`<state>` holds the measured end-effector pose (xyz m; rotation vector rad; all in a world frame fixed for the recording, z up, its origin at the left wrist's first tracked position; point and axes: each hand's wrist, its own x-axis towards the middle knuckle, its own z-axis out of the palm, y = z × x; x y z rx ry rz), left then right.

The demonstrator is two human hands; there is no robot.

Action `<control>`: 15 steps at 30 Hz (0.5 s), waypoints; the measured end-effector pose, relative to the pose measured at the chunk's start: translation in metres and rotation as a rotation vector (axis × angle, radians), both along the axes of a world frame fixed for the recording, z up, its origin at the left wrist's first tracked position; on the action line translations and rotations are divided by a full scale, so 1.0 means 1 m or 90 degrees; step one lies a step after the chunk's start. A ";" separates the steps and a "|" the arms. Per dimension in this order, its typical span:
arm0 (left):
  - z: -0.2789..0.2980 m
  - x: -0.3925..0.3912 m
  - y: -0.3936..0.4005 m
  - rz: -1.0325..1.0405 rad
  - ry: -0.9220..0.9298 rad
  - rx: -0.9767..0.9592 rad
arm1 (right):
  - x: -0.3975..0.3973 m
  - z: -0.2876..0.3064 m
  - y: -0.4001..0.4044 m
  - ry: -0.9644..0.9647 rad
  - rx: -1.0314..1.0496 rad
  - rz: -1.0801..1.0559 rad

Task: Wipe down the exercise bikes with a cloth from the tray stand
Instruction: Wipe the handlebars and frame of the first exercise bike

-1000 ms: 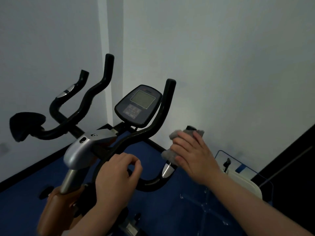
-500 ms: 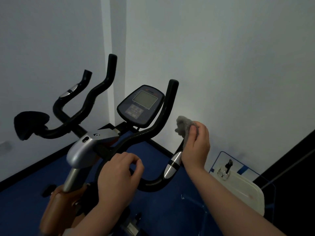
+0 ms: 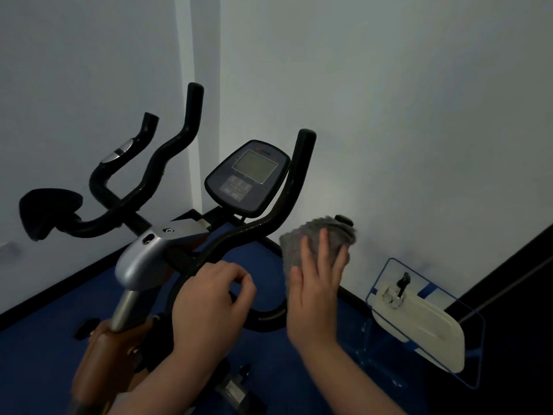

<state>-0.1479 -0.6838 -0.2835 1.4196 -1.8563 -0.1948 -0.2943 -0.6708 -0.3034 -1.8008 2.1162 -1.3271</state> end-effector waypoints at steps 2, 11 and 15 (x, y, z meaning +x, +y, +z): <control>0.000 0.000 0.001 0.006 0.013 0.002 | -0.015 0.006 -0.004 0.167 0.044 0.003; -0.002 0.014 0.011 -0.036 0.104 -0.085 | -0.014 -0.003 0.048 0.454 0.104 0.274; -0.011 0.040 0.015 0.039 0.088 -0.112 | -0.046 0.020 0.036 0.564 0.113 0.308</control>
